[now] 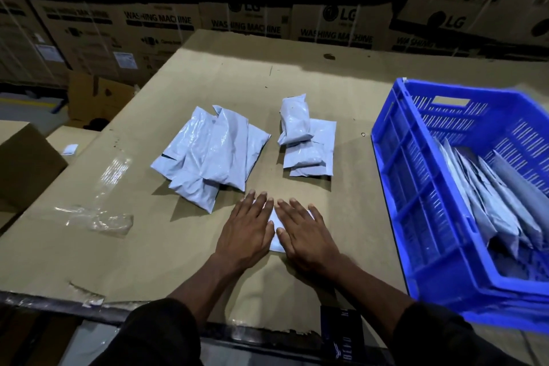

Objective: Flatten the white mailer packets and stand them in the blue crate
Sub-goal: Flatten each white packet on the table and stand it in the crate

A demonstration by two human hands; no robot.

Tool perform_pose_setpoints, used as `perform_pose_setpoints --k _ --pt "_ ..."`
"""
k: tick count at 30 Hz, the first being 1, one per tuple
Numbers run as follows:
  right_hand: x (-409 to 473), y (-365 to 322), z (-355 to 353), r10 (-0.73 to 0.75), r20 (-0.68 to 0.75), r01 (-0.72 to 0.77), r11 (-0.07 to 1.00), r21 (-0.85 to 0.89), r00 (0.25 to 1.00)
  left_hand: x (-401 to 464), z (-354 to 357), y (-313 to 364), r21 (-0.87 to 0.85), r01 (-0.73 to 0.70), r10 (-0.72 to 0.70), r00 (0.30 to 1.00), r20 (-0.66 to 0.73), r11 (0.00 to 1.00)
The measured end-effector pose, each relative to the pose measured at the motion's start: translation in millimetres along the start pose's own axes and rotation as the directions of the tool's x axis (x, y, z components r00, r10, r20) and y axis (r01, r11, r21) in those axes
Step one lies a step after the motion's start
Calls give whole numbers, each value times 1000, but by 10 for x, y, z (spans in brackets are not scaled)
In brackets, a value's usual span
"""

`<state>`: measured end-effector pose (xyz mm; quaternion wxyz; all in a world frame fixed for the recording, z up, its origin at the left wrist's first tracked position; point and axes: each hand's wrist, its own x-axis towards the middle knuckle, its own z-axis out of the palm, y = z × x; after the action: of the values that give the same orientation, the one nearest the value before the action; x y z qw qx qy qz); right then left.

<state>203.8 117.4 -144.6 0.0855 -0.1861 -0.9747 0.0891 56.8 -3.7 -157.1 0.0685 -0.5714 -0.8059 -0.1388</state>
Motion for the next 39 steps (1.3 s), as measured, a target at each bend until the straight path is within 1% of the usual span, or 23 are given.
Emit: perform_pose_setpoints --k 3,7,11,15,19,24,29,34,39 --pt "4 13 50 -18 -32 18 1000 -19 999 -16 12 -41 -45 6 -6 1000 -5 999" --pt "2 55 55 -53 -110 50 998 -23 993 -23 56 -45 -104 7 -9 1000 -25 995" --pt "4 76 74 -86 -111 82 996 -41 990 -52 60 -87 -200 10 -26 997 -75 980" --pt "45 113 61 -107 -111 100 993 -62 988 -48 45 -80 -155 -14 1 996 -86 988" --pt "73 147 44 -107 -58 103 993 -54 993 -81 78 -75 -111 41 -46 998 -42 993" --pt "132 115 56 -133 -82 115 974 -196 988 -37 20 -6 -10 61 -61 997 -46 998" --pt "29 160 169 -186 -172 172 981 -93 967 -70 3 4 -4 77 -77 996 -33 997" --pt "65 81 93 -108 -109 106 994 -29 988 -137 -32 -16 -70 101 -101 995 3 992" --pt "59 62 50 -66 -48 68 997 23 997 -279 -47 -41 -41 106 -104 994 41 994"
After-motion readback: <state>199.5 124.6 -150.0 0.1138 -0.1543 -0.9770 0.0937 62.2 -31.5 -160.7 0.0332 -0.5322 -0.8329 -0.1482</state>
